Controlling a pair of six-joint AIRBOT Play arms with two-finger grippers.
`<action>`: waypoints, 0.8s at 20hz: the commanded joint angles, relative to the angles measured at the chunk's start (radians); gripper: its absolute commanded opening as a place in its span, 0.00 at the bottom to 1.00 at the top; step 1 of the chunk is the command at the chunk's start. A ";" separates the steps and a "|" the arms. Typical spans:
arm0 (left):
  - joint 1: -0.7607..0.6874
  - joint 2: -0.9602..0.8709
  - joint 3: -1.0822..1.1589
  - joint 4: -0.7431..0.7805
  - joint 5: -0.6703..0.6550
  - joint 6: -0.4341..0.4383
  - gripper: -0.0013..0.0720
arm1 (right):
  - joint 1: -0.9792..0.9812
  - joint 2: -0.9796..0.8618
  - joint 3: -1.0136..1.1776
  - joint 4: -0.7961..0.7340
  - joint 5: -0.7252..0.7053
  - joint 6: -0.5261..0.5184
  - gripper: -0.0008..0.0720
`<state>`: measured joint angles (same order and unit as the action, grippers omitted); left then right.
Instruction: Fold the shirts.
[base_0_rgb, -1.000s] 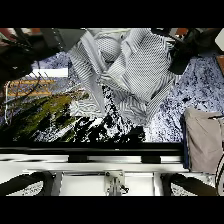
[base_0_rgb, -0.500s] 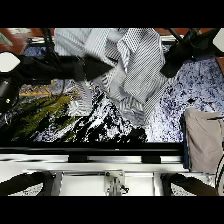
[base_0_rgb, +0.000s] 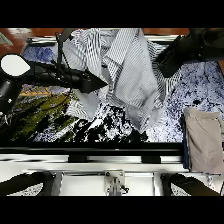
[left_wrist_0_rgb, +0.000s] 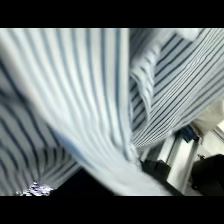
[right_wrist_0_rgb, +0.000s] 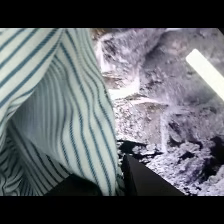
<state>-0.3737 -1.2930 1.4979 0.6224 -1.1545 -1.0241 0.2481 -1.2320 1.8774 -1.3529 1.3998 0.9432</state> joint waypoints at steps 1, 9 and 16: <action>0.050 0.000 0.000 0.044 0.011 -0.019 0.09 | -0.002 0.041 0.001 0.053 0.004 0.039 0.11; 0.058 0.003 0.045 -0.058 0.021 0.070 0.85 | -0.002 0.045 0.001 0.166 -0.079 0.071 0.11; 0.146 0.003 0.346 -0.058 0.027 0.069 0.87 | -0.002 0.046 0.001 0.126 -0.246 0.096 0.11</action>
<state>-0.2604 -1.2907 1.7329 0.5690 -1.1351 -0.9581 0.2466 -1.1873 1.8778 -1.2003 1.2377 1.0195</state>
